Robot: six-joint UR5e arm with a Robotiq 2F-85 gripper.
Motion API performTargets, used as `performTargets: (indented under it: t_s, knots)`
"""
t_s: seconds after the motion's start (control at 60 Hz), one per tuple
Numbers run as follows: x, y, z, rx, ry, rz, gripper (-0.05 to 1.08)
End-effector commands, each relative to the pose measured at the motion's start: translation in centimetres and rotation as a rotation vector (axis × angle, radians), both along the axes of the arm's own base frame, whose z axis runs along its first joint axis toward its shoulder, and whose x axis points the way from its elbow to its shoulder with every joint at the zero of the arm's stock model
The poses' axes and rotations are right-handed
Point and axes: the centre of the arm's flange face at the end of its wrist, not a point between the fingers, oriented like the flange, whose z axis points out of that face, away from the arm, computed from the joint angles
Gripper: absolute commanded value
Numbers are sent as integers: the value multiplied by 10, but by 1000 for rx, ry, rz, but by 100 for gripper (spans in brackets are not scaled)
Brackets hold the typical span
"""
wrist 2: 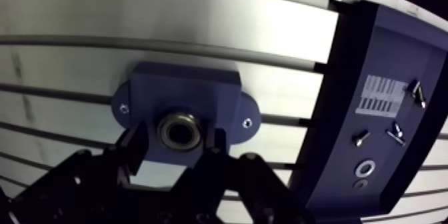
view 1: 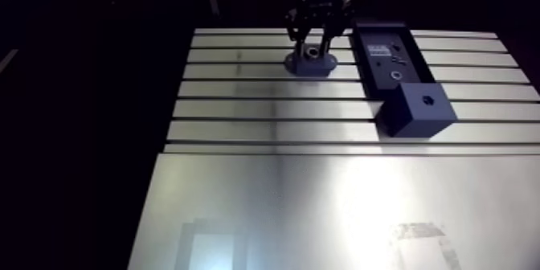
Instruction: Pick up the bearing and press it into the housing until flush.
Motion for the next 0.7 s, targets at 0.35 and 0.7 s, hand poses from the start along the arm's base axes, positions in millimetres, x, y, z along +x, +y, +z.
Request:
performTargets:
  t_s: [0.35,0.7]
  knots:
    - [-6,0,72,-3,92,-12,3]
    - [-6,3,74,-10,53,-143,108]
